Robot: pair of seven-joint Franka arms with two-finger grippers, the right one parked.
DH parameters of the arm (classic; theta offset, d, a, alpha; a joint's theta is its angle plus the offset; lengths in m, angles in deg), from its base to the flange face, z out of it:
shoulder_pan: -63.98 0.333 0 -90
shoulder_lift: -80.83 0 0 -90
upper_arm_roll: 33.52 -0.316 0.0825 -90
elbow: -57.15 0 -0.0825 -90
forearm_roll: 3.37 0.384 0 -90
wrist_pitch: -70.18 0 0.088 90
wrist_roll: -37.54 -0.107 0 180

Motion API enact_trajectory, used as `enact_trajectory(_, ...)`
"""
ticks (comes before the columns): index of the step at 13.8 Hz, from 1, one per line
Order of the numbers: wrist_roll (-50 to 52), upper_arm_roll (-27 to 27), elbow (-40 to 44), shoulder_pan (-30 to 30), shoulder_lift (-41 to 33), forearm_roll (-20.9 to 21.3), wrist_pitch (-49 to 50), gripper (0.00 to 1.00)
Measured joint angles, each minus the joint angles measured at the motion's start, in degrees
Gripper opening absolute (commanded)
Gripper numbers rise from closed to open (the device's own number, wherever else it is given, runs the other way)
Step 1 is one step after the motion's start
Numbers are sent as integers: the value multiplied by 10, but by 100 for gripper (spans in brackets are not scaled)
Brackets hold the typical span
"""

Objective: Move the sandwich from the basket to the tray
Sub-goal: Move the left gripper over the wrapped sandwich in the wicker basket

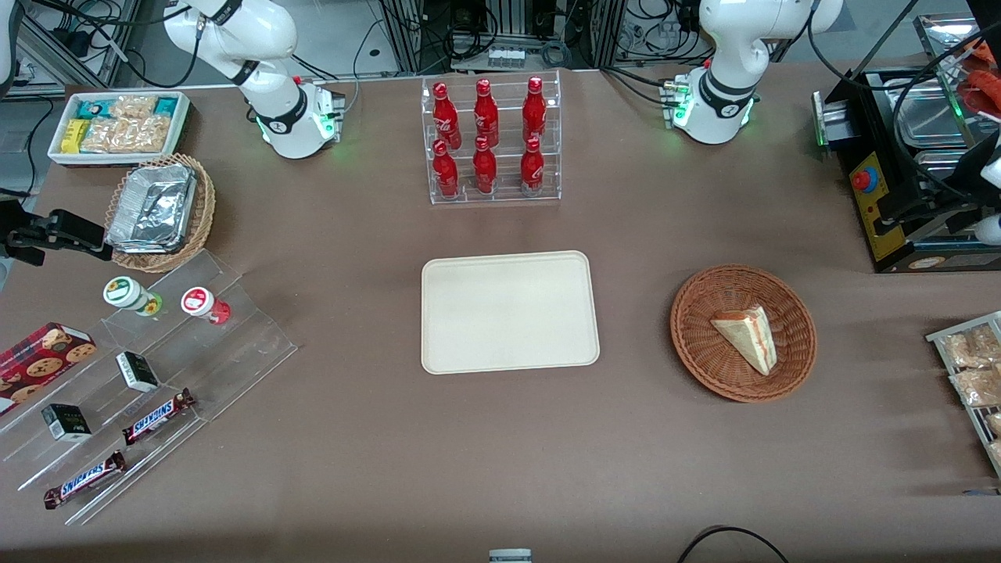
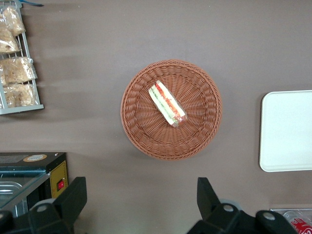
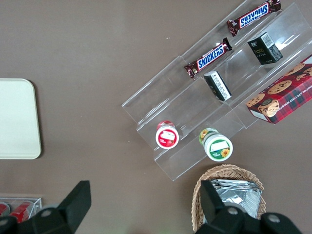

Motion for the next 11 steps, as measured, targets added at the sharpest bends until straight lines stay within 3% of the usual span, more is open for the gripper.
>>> enact_trajectory(7,51,1,3,-2,32,0,-1,100)
enact_trajectory(11,87,2,-39,-7,64,0,-69,100)
